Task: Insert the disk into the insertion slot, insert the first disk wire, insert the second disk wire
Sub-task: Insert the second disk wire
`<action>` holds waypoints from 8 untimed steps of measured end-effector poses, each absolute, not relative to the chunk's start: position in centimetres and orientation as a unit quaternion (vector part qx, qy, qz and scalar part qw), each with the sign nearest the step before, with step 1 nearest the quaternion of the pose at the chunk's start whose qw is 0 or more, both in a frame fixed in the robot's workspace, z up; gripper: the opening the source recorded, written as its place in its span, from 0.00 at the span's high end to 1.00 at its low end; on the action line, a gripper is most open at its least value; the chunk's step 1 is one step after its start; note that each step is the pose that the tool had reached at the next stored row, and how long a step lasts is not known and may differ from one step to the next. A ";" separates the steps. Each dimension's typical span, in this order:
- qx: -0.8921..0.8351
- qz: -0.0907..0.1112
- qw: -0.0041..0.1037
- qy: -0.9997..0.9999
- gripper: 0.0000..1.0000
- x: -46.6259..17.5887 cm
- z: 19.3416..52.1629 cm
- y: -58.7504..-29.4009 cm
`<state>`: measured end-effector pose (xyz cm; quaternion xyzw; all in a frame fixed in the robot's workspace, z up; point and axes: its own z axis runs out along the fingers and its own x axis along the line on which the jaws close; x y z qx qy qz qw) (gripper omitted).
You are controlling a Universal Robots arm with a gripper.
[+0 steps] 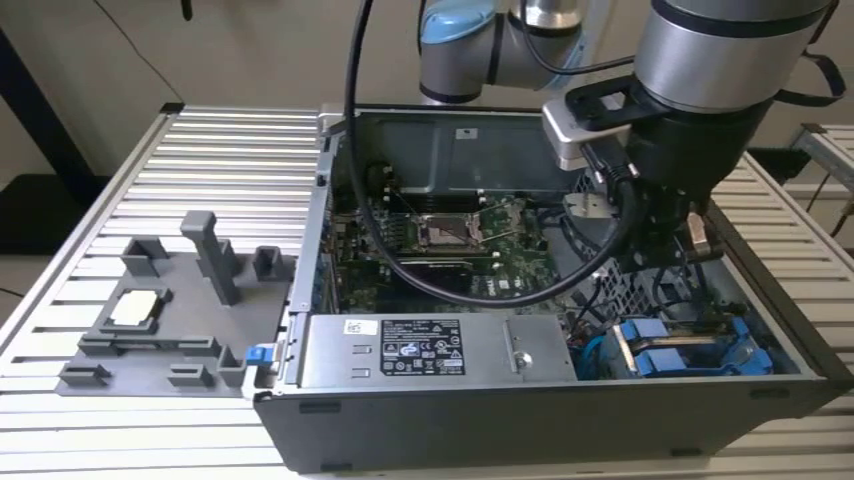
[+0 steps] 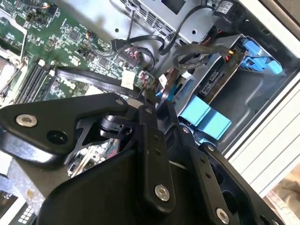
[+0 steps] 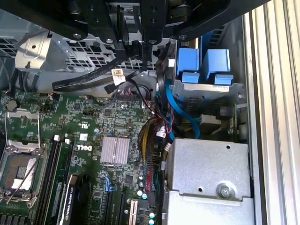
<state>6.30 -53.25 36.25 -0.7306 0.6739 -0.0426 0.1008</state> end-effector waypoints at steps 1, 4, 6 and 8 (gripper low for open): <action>-0.731 -0.042 0.101 0.674 0.73 6.2 36.2 -53.2; -0.731 -0.043 0.101 0.674 0.73 5.8 36.2 -53.2; -0.731 -0.043 0.101 0.674 0.73 5.6 36.2 -53.2; -0.731 -0.043 0.101 0.674 0.73 5.6 36.2 -53.2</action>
